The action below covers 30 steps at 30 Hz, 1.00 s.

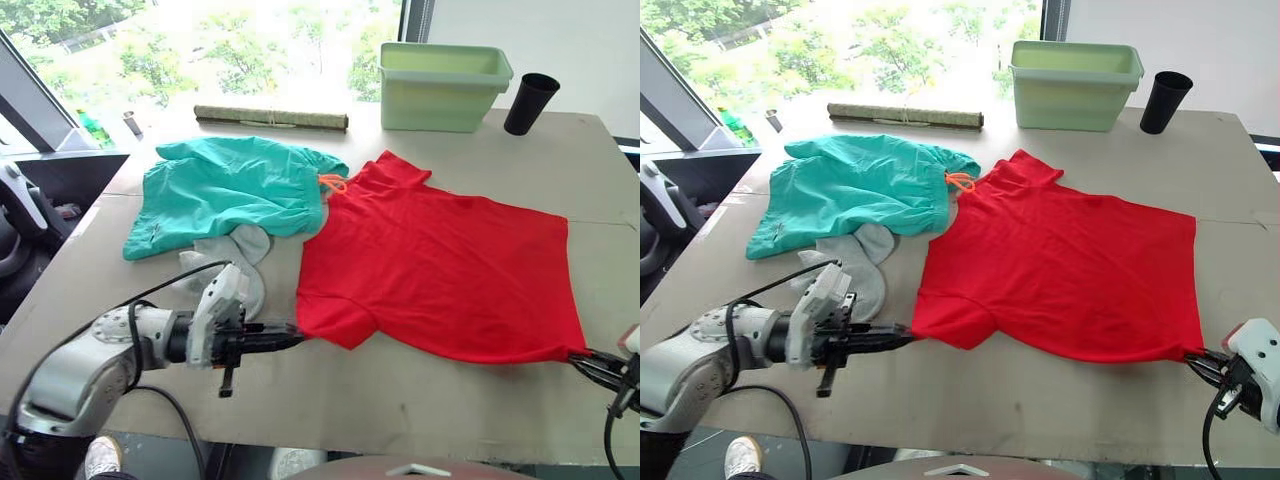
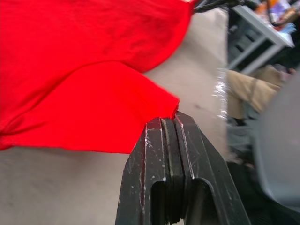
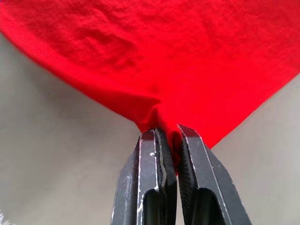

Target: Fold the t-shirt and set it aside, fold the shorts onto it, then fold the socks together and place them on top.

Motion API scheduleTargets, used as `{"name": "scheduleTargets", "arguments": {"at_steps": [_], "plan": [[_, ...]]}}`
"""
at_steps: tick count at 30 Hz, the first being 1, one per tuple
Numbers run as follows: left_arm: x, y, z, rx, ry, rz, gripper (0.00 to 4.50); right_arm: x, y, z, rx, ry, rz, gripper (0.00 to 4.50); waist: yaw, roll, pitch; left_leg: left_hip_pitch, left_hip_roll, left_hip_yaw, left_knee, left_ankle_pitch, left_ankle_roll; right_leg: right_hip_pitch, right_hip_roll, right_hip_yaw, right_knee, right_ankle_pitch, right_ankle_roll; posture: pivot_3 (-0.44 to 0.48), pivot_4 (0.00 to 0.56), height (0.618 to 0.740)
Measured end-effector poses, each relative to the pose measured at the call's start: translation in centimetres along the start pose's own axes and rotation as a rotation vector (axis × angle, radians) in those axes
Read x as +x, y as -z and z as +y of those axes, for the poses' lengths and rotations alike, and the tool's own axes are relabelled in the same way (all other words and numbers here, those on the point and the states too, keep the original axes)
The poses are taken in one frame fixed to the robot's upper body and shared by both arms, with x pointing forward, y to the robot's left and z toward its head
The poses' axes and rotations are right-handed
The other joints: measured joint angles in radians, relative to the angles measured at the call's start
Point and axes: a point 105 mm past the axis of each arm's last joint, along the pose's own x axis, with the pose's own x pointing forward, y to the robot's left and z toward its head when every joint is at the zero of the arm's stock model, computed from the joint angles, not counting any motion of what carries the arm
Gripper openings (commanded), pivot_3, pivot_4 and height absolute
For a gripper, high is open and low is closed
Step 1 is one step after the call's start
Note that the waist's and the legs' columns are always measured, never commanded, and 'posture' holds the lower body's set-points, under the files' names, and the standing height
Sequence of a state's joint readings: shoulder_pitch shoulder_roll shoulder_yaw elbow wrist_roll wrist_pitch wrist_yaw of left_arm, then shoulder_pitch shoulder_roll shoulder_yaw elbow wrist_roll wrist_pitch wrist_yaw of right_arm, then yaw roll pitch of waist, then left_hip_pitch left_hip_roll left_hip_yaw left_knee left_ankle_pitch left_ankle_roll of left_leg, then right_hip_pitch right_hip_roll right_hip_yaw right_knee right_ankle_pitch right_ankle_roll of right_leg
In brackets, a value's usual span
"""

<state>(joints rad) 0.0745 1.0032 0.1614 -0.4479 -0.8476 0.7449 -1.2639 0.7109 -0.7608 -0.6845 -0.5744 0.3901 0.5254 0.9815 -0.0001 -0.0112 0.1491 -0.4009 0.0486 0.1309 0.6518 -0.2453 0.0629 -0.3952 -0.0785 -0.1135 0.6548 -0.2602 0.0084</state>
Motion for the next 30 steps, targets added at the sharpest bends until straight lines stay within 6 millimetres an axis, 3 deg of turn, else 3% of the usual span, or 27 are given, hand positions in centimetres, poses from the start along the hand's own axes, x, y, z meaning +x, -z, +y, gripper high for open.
{"name": "scheduleTargets", "arguments": {"at_steps": [4, 6, 10, 18, 27, 30], "plan": [[0.0, -2.5, 0.9, 0.075, 0.008, -0.017, 0.0, 0.0, 0.3, -0.5, 0.003, 0.004, 0.021, 0.04, 0.014, 0.0, 0.001, -0.001, -0.001, 0.0, -0.001, 0.0, 0.0, 0.0, 0.0, 0.0, -0.002, 0.0, 0.0, 0.0, 0.15, 0.74], [0.5, -4.1, 2.4, 0.134, -0.031, -0.061, 0.0, 0.3, -0.6, -1.6, -0.008, 0.04, -0.013, 0.04, 0.016, 0.0, 0.001, -0.001, -0.002, 0.0, 0.0, 0.0, 0.0, 0.0, 0.0, 0.0, -0.002, 0.0, 0.0, 0.0, 0.15, 0.74], [1.6, -5.2, 5.8, 0.165, -0.129, -0.053, 0.0, 1.3, -1.7, -3.0, 0.015, 0.071, -0.037, 0.04, 0.017, -0.003, 0.001, -0.002, -0.002, 0.001, 0.0, 0.003, 0.005, 0.001, 0.001, 0.0, -0.002, 0.001, -0.001, 0.0, 0.15, 0.74], [3.5, -5.1, 10.4, 0.173, -0.212, 0.005, 0.0, 2.9, -2.1, -3.8, 0.051, 0.055, 0.012, 0.04, 0.018, -0.004, 0.001, -0.005, -0.002, 0.0, 0.0, 0.004, 0.003, 0.0, 0.004, 0.0, -0.003, 0.005, 0.0, 0.0, 0.15, 0.74], [4.6, -4.2, 13.0, 0.18, -0.276, 0.053, 0.0, 3.5, -1.4, -4.2, 0.077, 0.073, 0.064, 0.04, 0.015, -0.006, 0.001, -0.007, -0.002, 0.0, 0.002, 0.004, 0.003, -0.002, 0.004, 0.0, -0.002, 0.005, 0.0, 0.0, 0.15, 0.74], [4.8, -4.0, 13.3, 0.141, -0.276, 0.035, 0.89, 3.7, -1.5, -3.9, 0.095, 0.055, 0.054, 0.9, 0.015, -0.006, 0.001, -0.007, -0.001, -0.001, 0.002, 0.004, 0.003, -0.002, 0.004, 0.0, -0.002, 0.005, 0.001, 0.0, 0.15, 0.74]]}}
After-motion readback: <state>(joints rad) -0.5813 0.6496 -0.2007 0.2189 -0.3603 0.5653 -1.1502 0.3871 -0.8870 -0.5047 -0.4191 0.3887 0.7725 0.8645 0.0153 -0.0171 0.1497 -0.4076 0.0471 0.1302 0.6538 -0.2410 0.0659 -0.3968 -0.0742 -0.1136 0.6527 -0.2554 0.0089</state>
